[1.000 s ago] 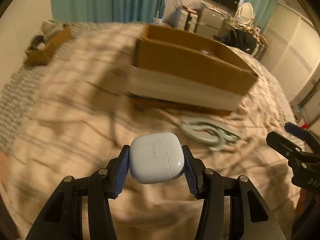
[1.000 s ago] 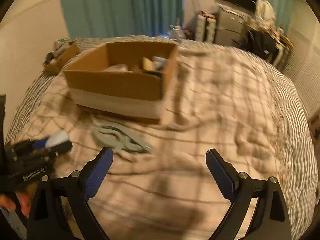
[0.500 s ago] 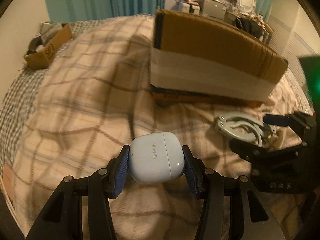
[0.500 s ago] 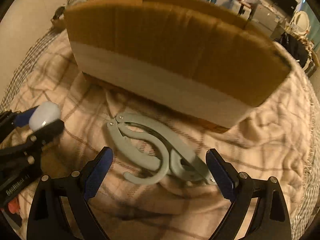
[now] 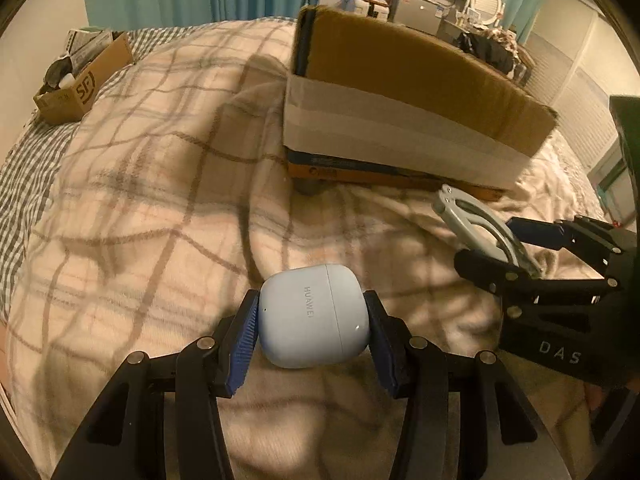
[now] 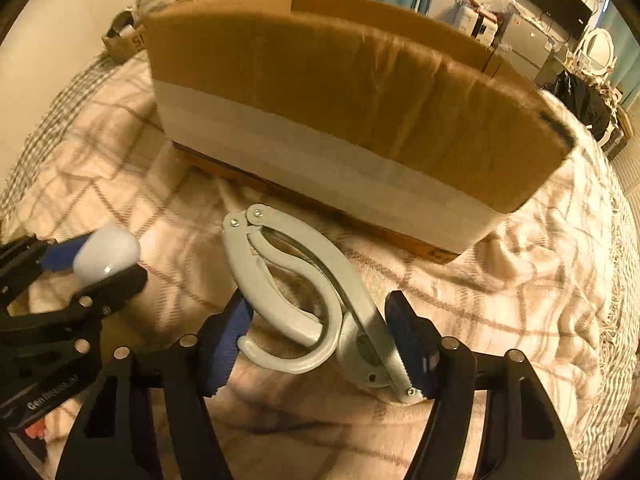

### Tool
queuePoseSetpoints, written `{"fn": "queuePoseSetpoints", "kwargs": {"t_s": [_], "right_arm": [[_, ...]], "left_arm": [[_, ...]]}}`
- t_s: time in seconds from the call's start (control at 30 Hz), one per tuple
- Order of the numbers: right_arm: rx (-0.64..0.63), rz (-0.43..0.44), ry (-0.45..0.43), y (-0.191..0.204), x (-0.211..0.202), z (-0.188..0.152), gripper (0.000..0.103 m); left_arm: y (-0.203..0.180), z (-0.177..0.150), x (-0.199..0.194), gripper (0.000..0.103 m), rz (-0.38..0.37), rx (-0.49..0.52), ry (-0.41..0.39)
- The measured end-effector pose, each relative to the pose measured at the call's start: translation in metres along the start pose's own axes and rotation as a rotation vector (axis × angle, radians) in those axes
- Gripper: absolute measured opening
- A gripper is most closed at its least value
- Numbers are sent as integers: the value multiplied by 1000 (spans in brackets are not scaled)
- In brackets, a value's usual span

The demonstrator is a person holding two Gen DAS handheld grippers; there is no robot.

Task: Organize objects

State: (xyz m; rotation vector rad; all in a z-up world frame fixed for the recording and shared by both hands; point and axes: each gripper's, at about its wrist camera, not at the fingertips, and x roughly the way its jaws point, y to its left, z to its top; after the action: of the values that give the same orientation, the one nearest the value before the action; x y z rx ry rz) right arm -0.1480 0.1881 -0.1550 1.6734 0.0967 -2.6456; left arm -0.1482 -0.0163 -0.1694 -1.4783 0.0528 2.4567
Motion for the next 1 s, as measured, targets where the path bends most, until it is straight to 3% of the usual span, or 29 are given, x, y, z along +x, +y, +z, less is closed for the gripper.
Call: {"fn": "queuePoseSetpoints", "kwargs": {"t_s": [0.27, 0.33, 0.37, 0.47, 0.57, 0.73, 0.77, 0.8, 0.87, 1.0], "right_arm": [[26, 40, -76, 3, -47, -13, 65], [29, 69, -104, 6, -63, -15, 44], [18, 67, -111, 13, -70, -14, 22], [-12, 31, -127, 23, -83, -20, 19], [-4, 49, -136, 23, -89, -25, 6], [-6, 64, -174, 10, -102, -35, 7], [-12, 62, -167, 8, -103, -35, 16], [-21, 54, -165, 7, -102, -35, 37], [-44, 30, -166, 9, -100, -37, 61], [-93, 57, -112, 20, -81, -36, 62]], "left_arm": [[-2, -6, -34, 52, -2, -27, -43], [-2, -7, -44, 52, -4, -36, -56], [-4, -8, -48, 52, -7, -36, -57], [-8, -14, -58, 52, -16, -34, -60], [-13, -20, -65, 52, -4, -15, -69], [-21, -28, -80, 52, 12, -7, -97], [-21, -29, -81, 52, 20, -9, -104], [-22, -28, -82, 52, 27, -11, -110], [-20, -26, -82, 52, 36, -20, -114], [-14, -21, -76, 52, 53, -32, -112]]}}
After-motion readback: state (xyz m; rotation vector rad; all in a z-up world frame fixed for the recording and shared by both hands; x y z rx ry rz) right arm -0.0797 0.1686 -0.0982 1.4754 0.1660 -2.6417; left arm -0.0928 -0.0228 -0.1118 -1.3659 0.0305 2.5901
